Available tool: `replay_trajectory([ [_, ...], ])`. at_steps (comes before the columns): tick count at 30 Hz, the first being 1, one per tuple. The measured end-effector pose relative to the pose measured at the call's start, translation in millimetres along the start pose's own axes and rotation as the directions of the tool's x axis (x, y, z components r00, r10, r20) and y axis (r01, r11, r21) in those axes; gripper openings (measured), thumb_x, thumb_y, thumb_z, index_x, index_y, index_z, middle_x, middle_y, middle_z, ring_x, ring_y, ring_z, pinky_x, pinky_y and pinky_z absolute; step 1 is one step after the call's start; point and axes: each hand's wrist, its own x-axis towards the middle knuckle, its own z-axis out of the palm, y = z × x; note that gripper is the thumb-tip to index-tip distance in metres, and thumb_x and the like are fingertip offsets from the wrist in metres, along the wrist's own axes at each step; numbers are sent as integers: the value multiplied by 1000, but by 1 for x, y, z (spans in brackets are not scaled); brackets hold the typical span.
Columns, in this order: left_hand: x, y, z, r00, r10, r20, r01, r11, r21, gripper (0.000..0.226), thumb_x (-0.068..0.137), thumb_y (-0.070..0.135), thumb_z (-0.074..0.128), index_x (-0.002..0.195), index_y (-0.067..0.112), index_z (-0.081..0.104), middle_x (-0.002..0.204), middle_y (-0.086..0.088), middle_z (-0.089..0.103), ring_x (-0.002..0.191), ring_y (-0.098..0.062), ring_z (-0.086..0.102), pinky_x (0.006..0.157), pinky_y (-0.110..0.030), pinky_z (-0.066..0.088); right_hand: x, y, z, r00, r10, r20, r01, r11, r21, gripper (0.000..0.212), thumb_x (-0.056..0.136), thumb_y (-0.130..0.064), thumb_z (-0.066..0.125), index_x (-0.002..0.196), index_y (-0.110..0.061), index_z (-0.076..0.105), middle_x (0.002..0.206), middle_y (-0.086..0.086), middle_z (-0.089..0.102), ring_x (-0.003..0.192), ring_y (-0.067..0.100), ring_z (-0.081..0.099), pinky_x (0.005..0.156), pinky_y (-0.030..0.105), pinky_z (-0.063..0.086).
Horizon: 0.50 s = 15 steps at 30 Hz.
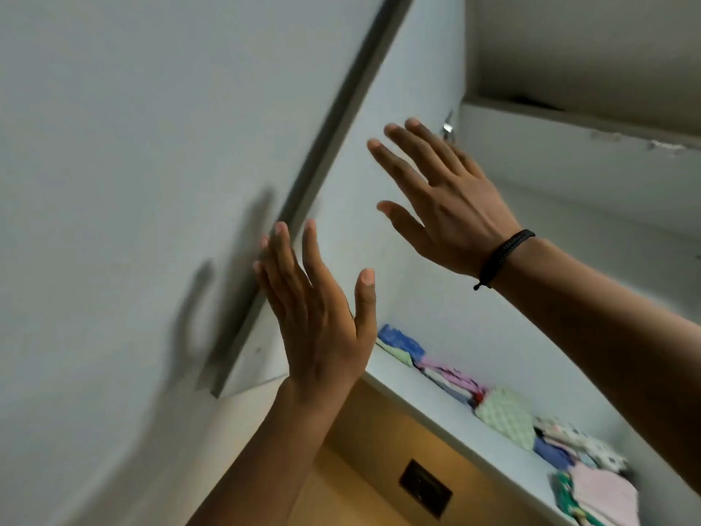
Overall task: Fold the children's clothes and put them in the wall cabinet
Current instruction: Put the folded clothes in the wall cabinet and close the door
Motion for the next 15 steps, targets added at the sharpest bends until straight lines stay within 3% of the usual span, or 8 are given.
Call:
replay_trajectory([
  [3,18,-10,7,989,-119,89,118,993,19,97,100,71,42,169,14,4,177,-11,1,164,-29,-1,133,-46,1,53,-18,2,995,-95,-8,95,994,-51,65,109,-53,28,165,-23,16,171,10,17,159,28,8,126,43,11],
  [7,23,-13,33,951,-281,133,272,959,81,100,96,80,31,167,10,21,171,-15,27,158,-36,27,131,-53,18,78,-16,35,969,-173,177,203,964,-171,62,109,-51,26,161,-19,27,166,14,30,157,34,17,128,46,13],
  [11,6,3,37,955,-285,83,285,959,10,96,94,80,34,164,15,29,166,-12,34,150,-33,34,123,-55,35,56,0,40,961,-188,204,234,944,-234,61,107,-52,32,157,-16,36,159,19,40,151,39,31,126,49,19],
  [15,-49,45,39,966,-185,183,199,978,-61,101,94,81,35,168,14,18,167,-12,28,149,-29,32,123,-45,30,12,24,24,969,-175,173,218,938,-271,59,109,-51,28,156,-17,38,144,19,48,140,40,42,123,51,22],
])
